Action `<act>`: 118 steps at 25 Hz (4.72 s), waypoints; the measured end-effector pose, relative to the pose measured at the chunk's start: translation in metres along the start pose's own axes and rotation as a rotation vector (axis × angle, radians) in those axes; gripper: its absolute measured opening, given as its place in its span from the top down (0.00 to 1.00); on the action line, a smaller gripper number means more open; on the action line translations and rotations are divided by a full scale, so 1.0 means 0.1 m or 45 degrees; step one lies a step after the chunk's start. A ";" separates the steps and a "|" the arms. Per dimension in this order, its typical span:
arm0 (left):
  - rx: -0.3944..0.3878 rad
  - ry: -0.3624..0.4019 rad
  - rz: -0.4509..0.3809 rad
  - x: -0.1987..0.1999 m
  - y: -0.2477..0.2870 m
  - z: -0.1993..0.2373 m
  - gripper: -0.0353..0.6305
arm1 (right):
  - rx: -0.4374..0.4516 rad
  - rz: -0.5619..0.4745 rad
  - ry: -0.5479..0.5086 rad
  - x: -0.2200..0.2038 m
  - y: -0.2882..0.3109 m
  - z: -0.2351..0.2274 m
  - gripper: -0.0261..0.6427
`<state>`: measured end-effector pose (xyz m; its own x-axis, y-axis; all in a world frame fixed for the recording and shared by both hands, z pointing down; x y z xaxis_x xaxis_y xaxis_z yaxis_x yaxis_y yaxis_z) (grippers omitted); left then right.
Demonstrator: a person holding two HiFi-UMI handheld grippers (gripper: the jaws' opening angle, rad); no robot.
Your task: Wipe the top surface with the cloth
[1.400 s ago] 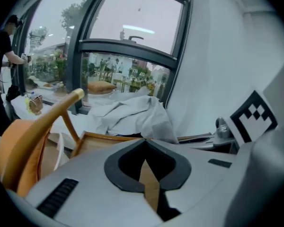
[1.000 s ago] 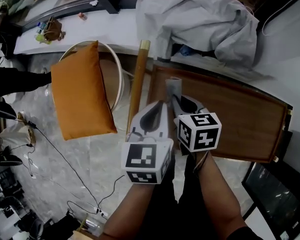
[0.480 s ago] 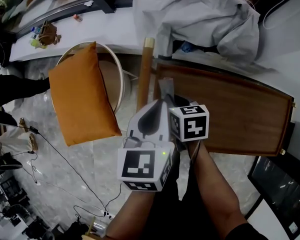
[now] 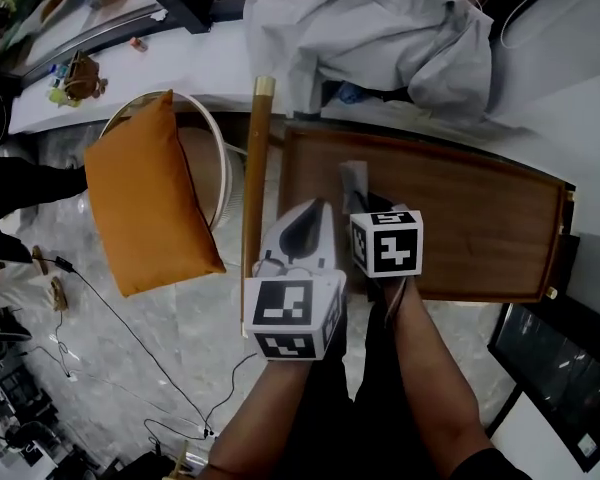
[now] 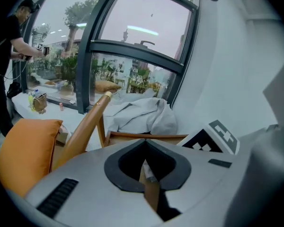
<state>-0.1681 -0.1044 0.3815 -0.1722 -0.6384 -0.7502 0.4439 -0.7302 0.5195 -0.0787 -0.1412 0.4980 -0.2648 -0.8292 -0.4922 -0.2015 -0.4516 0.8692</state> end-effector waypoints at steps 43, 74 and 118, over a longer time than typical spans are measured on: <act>-0.396 0.115 0.287 -0.82 2.45 -3.04 0.93 | -0.549 0.117 0.207 -0.84 -1.01 -4.06 0.91; 0.064 0.024 -0.087 0.07 -0.53 -0.17 0.93 | 0.105 -0.127 0.029 -0.06 -0.45 0.42 0.91; -0.109 0.067 0.169 -0.73 0.82 -1.48 0.93 | -0.368 0.061 0.174 -1.01 -0.79 -2.45 0.91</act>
<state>0.0110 -0.0818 0.4188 -0.0613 -0.7127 -0.6988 0.5332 -0.6152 0.5807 0.1953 -0.1027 0.4906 -0.1343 -0.8795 -0.4566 0.0892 -0.4696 0.8783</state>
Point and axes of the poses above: the fingertips, and each gripper's own axes: y forward along the fingers, z to its left, x out of its top, the point moved 4 cm from there along -y, backward along the fingers, and after that the axes turned 13 degrees about -x, right-handed, at the moved point
